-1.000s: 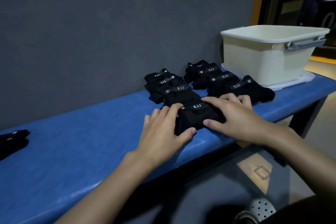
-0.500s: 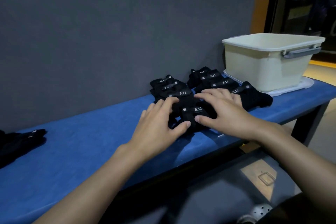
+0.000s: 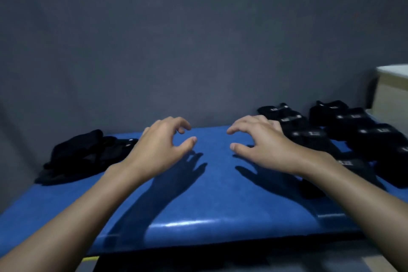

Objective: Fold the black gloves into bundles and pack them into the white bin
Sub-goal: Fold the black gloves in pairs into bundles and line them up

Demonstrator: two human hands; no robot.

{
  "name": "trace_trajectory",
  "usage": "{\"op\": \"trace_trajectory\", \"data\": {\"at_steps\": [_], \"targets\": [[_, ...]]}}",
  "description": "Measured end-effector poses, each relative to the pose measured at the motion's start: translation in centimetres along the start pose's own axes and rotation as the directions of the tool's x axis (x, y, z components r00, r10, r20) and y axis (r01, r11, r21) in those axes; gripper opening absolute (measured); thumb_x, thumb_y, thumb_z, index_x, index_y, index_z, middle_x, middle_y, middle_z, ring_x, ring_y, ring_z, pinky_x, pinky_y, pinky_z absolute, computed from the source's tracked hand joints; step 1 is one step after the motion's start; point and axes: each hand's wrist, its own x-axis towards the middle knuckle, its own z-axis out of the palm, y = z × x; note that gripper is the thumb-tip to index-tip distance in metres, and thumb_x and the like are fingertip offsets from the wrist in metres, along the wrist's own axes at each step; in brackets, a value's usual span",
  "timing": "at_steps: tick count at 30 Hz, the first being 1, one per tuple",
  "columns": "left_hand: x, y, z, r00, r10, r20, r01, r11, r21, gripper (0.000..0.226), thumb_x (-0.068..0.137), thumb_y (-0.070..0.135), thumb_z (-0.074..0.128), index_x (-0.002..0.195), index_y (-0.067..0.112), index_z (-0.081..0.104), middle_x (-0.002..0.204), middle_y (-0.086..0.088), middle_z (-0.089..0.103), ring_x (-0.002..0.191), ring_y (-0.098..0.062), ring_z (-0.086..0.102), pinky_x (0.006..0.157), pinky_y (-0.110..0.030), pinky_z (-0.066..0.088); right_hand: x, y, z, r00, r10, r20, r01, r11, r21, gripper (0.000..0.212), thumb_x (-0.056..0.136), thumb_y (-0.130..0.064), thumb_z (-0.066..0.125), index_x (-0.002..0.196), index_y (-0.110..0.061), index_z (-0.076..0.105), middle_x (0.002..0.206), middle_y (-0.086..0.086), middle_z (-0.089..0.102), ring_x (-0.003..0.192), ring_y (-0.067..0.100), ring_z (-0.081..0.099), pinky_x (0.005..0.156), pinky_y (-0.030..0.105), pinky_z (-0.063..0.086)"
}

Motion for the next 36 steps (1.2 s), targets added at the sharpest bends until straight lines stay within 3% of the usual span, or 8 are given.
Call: {"op": "trace_trajectory", "data": {"at_steps": [6,11,18,21,26,29,31,36], "targets": [[-1.2,-8.1,-3.8,0.992,-0.112,-0.054,0.118,0.985,0.127,0.016,0.091,0.038,0.063,0.105,0.030,0.065,0.101,0.013,0.060,0.104,-0.017,0.058,0.094,-0.045,0.046,6.4,-6.5,5.6,0.991,-0.094,0.092,0.085,0.992,0.098,0.030,0.092,-0.042,0.056,0.121,-0.035,0.057,0.129,-0.016,0.052,0.127,0.007,0.033,0.112,0.036,0.018],[-1.2,-13.2,-6.4,0.976,-0.189,-0.107,0.203,0.969,0.143,0.014,0.090,0.033,0.064,0.104,0.032,0.065,0.099,0.014,0.058,0.103,-0.017,0.057,0.096,-0.048,0.045,10.2,-10.2,10.1,0.983,-0.112,0.144,0.081,0.975,0.205,0.031,0.095,-0.040,0.054,0.125,-0.033,0.057,0.130,-0.016,0.052,0.118,0.003,0.032,0.112,0.034,0.021],[-0.3,-18.3,-7.9,0.959,-0.284,0.005,0.275,0.932,0.237,0.023,0.090,0.043,0.062,0.112,0.038,0.064,0.112,0.011,0.061,0.112,-0.017,0.056,0.100,-0.048,0.043,14.3,-13.2,15.4,0.989,-0.065,0.129,0.029,0.964,0.264,0.025,0.091,-0.044,0.058,0.114,-0.034,0.060,0.118,-0.018,0.057,0.120,0.009,0.045,0.106,0.034,0.025],[-0.3,-20.1,-7.5,0.944,-0.324,0.055,0.308,0.932,0.193,0.024,0.087,0.047,0.065,0.109,0.038,0.065,0.114,0.012,0.061,0.112,-0.015,0.057,0.100,-0.047,0.044,15.8,-14.2,16.7,0.990,-0.063,0.126,0.023,0.955,0.294,0.034,0.088,-0.049,0.061,0.118,-0.035,0.058,0.121,-0.020,0.057,0.121,0.006,0.045,0.105,0.033,0.024],[0.1,-20.9,-7.5,0.946,-0.308,0.098,0.303,0.951,0.057,0.038,0.077,0.042,0.081,0.111,0.031,0.069,0.104,0.010,0.066,0.099,-0.008,0.063,0.087,-0.026,0.049,17.1,-15.4,18.0,0.987,-0.084,0.134,0.041,0.954,0.298,0.035,0.086,-0.051,0.062,0.119,-0.037,0.058,0.122,-0.020,0.059,0.121,0.006,0.048,0.108,0.036,0.026],[0.2,-20.8,-7.6,0.953,-0.297,0.056,0.291,0.953,0.086,0.014,0.079,0.034,0.081,0.086,0.026,0.072,0.083,0.008,0.070,0.082,-0.008,0.065,0.072,-0.026,0.051,17.4,-15.7,18.3,0.987,-0.090,0.130,0.045,0.948,0.315,0.031,0.086,-0.050,0.063,0.114,-0.038,0.059,0.118,-0.022,0.061,0.119,0.003,0.049,0.110,0.037,0.027],[0.3,-20.6,-7.6,0.960,-0.280,0.032,0.275,0.956,0.099,0.012,0.083,0.030,0.077,0.076,0.023,0.071,0.074,0.006,0.069,0.076,-0.009,0.066,0.068,-0.029,0.051,17.4,-15.5,18.3,0.989,-0.093,0.117,0.049,0.942,0.333,0.027,0.086,-0.049,0.063,0.111,-0.039,0.060,0.114,-0.024,0.062,0.118,0.002,0.050,0.111,0.038,0.028],[0.4,-19.8,-8.1,0.954,-0.214,-0.211,0.222,0.975,0.013,0.009,0.089,0.025,0.072,0.081,0.021,0.070,0.076,0.009,0.069,0.076,-0.008,0.066,0.073,-0.030,0.053,17.3,-15.6,17.7,0.990,-0.117,0.075,0.074,0.903,0.424,0.034,0.083,-0.054,0.061,0.114,-0.040,0.058,0.104,-0.027,0.062,0.114,-0.001,0.053,0.109,0.042,0.033]]}}
